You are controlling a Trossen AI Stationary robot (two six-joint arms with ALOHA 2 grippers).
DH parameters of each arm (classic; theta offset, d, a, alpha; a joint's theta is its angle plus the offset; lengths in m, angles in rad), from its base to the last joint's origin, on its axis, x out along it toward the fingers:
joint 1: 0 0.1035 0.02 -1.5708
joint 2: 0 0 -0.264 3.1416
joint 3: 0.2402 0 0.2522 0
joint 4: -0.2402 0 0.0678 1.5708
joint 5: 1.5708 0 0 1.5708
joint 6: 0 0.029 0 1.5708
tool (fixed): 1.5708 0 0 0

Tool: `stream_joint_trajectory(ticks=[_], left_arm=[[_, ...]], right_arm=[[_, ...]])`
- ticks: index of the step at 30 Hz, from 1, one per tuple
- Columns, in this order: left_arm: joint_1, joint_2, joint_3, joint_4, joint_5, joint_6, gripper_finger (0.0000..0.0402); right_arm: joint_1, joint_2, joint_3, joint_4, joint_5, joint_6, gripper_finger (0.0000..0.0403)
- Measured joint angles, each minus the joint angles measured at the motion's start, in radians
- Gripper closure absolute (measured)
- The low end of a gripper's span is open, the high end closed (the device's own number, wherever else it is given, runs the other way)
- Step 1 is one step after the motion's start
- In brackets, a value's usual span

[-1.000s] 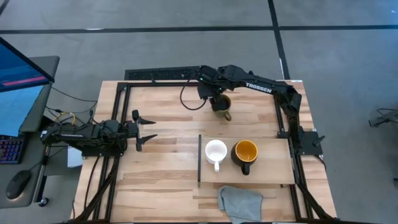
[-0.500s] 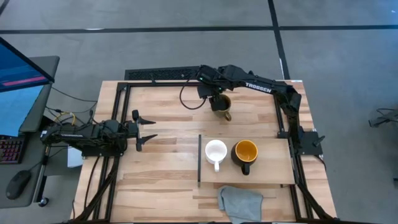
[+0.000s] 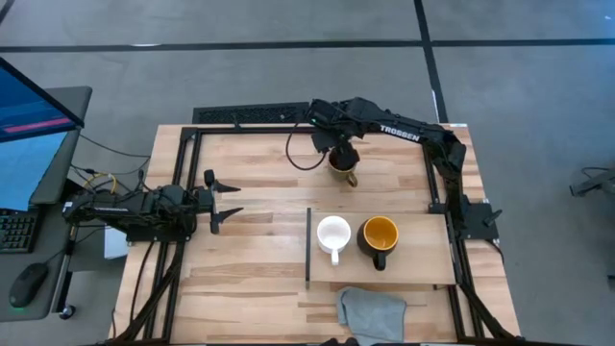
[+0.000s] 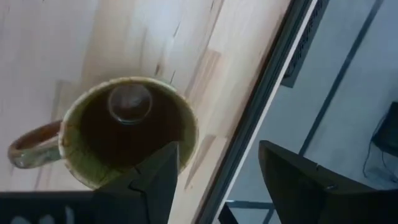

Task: Stack small to large cups/mugs on shelf
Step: Put the blue mug on the shelf

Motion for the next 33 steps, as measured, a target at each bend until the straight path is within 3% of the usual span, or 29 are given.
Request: stream_joint_trajectory(ticks=[8,20,27,33], left_arm=[[0.000,0.000,0.000,0.000,0.000,0.000,0.0136],[0.000,0.000,0.000,0.000,0.000,0.000,0.0136],[0.000,0.000,0.000,0.000,0.000,0.000,0.0136],[0.000,0.000,0.000,0.000,0.000,-0.006,0.0136]], right_arm=[[0.002,0.000,0.000,0.060,-0.001,0.134,0.0159],[0.002,0.000,0.000,0.059,-0.001,0.195,0.0159],[0.003,0.000,0.000,0.061,-0.001,0.195,0.0159],[0.003,0.000,0.000,0.049,-0.001,0.100,0.0159]])
